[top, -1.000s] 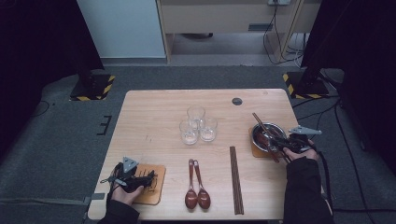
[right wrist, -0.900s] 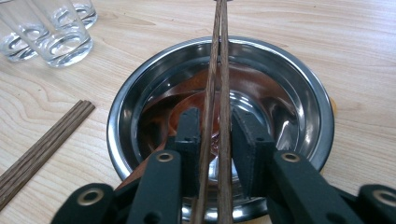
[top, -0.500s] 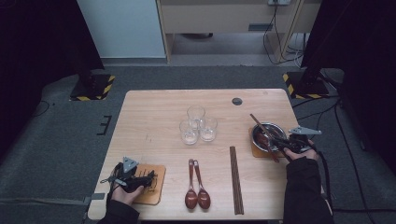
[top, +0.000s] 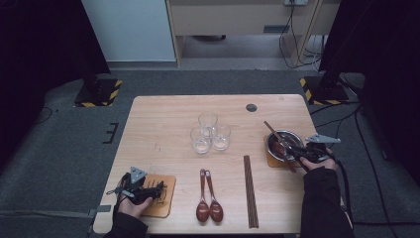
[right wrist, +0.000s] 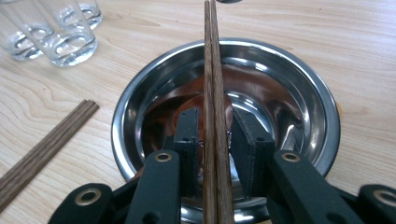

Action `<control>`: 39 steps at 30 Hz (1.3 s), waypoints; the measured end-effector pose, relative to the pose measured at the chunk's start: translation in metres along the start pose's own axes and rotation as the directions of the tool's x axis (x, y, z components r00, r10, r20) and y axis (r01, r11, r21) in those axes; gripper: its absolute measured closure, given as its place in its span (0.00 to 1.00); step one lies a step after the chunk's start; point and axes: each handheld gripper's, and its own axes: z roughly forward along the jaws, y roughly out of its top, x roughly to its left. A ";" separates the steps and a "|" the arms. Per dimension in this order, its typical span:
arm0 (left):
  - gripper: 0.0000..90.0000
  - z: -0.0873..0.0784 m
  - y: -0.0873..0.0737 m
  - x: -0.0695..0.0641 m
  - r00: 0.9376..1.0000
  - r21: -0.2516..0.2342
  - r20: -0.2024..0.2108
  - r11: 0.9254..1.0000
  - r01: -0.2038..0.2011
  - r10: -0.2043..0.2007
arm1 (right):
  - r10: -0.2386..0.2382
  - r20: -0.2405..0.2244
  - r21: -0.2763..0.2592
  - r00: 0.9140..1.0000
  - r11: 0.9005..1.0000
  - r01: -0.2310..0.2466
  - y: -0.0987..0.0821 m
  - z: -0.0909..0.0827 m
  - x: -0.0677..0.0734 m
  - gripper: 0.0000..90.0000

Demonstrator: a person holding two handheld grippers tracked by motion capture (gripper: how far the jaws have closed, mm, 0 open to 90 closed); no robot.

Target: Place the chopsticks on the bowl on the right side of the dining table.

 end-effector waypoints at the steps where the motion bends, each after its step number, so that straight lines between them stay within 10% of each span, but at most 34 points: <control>1: 0.06 0.000 0.000 0.000 1.000 0.000 0.000 1.000 0.000 0.000 | -0.003 0.001 -0.004 1.000 1.000 0.003 0.000 -0.001 0.000 0.79; 39: 0.06 0.000 0.000 0.000 1.000 0.000 0.000 1.000 0.000 0.000 | 0.026 0.020 -0.065 0.999 0.998 -0.025 -0.006 -0.044 0.018 0.82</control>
